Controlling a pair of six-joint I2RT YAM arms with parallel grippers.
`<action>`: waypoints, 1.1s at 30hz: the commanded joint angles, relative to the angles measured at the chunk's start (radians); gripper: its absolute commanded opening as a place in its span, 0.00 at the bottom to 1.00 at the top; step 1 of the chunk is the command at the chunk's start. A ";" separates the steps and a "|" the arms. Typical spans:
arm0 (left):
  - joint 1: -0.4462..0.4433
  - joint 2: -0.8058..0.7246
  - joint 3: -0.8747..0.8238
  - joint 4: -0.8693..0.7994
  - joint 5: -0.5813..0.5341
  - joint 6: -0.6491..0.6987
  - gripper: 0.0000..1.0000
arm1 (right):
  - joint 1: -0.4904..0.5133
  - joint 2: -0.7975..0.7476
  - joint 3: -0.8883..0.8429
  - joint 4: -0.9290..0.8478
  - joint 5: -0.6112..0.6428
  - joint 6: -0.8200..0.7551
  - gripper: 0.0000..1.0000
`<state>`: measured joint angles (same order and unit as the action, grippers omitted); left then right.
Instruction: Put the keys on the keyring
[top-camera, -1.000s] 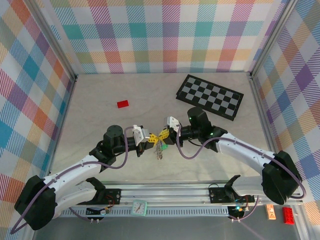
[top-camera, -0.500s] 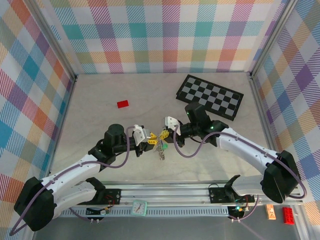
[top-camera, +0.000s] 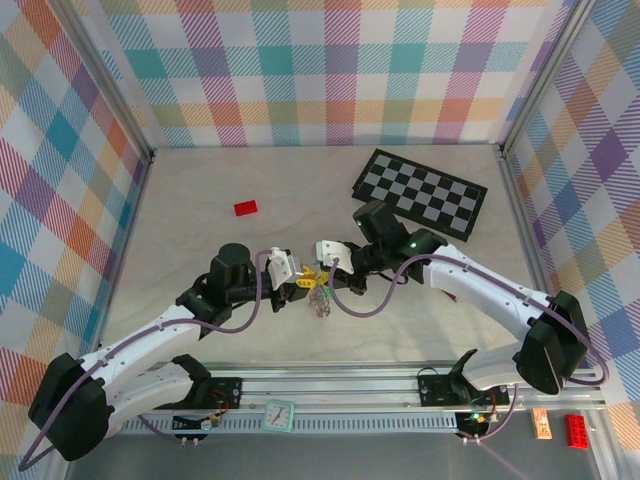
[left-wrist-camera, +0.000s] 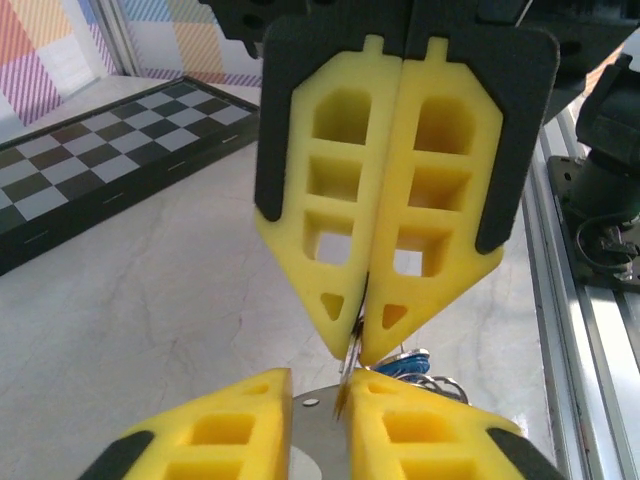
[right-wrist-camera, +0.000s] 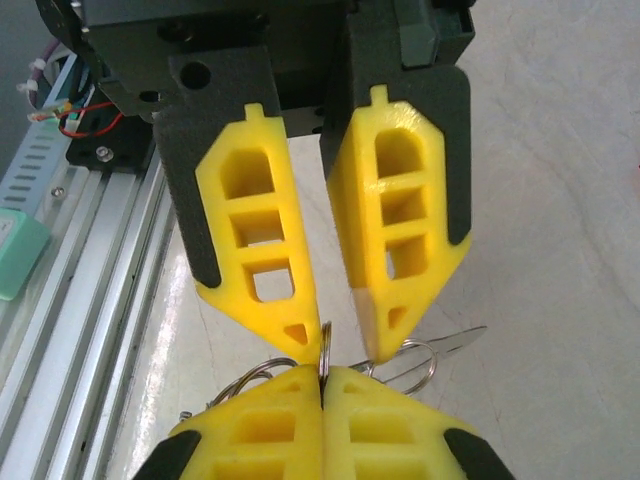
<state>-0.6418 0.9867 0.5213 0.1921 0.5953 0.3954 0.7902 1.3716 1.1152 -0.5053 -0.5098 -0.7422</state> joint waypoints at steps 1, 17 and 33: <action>-0.009 0.007 0.031 -0.013 0.026 0.022 0.16 | 0.024 0.013 0.052 -0.059 -0.011 -0.058 0.00; -0.009 -0.030 -0.047 0.148 0.029 -0.044 0.00 | -0.074 -0.128 -0.136 0.227 -0.127 0.329 0.32; -0.008 -0.027 -0.074 0.213 0.009 -0.069 0.00 | -0.074 -0.149 -0.127 0.149 -0.091 0.889 0.32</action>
<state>-0.6437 0.9710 0.4587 0.3405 0.6010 0.3332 0.7128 1.2091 0.9337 -0.3145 -0.5945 -0.0101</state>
